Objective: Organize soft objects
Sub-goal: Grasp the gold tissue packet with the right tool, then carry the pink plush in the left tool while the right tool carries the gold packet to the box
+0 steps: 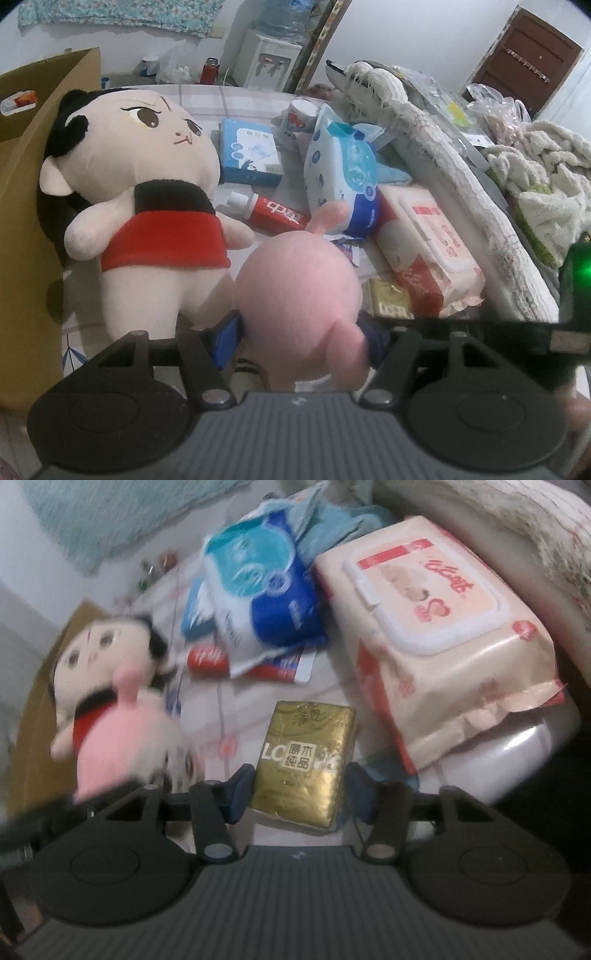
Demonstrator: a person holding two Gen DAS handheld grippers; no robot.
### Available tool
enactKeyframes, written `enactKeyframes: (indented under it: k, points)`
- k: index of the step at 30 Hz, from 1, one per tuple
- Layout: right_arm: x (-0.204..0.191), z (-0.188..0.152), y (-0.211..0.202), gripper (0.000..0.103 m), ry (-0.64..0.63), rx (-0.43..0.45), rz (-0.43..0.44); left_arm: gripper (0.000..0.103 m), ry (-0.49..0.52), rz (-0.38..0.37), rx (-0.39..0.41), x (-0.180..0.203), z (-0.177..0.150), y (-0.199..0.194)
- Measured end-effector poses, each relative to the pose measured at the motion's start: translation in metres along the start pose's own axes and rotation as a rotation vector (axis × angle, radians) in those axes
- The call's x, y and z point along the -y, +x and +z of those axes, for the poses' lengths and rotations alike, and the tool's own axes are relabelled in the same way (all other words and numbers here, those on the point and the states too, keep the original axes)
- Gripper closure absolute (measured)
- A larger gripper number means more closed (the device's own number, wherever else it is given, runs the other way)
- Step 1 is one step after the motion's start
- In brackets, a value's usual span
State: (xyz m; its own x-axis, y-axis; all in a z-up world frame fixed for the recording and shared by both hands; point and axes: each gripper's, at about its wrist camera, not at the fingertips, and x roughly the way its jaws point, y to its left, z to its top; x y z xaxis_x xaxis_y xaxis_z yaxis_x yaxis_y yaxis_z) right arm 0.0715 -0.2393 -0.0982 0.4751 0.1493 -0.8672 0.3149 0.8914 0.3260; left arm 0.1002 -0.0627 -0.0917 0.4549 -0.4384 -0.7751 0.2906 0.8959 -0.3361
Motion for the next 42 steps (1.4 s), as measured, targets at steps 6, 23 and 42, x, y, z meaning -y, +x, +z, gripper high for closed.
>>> enactKeyframes:
  k: [6,23,42]
  points:
    - [-0.011,0.001,0.012,0.034,-0.079,0.025,-0.014,0.037,0.019,0.02,0.0,0.005,0.004,0.002]
    - [-0.011,-0.038,-0.11,0.054,-0.073,0.213,0.281,0.039,0.03,-0.051,0.202,0.02,-0.023,-0.124]
    - [-0.247,0.025,-0.11,0.054,-0.313,0.064,0.833,0.039,-0.312,0.104,0.503,-0.138,0.016,-0.314]
